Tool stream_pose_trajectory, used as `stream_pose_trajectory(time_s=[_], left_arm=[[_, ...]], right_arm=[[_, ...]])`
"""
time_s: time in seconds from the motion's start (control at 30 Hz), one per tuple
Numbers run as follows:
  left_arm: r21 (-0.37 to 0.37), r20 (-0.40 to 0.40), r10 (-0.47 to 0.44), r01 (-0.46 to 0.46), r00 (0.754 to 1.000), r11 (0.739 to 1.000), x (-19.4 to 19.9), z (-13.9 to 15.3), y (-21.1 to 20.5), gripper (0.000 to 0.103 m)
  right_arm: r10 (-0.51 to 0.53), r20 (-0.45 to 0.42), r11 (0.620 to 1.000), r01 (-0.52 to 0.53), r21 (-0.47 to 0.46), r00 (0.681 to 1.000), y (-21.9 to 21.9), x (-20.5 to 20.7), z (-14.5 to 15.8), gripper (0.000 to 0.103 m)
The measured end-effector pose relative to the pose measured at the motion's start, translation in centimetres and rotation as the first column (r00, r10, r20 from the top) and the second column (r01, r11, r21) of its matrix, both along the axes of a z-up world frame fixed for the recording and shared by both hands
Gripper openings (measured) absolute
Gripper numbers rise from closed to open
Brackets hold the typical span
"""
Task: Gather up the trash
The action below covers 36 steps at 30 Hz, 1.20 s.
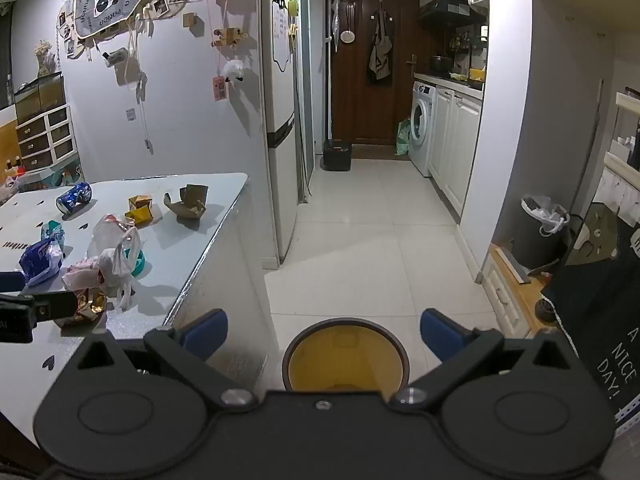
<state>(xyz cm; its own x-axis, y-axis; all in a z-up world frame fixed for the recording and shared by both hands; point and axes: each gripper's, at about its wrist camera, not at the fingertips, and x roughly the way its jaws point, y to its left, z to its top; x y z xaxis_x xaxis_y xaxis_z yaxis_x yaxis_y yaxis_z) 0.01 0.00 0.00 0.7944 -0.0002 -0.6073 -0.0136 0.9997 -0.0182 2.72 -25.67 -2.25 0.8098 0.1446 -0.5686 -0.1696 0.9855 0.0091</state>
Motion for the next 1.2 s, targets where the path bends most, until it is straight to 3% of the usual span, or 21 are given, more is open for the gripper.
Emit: stream_pose_trajectory(time_s=[1.2], left_arm=[[-0.009,-0.009,0.001,-0.001,1.000,1.000,-0.14,-0.79,-0.29,0.103]], right_arm=[[0.001,-0.013,1.000,-0.001,0.008,1.000,0.08,0.17,-0.24,0.103]])
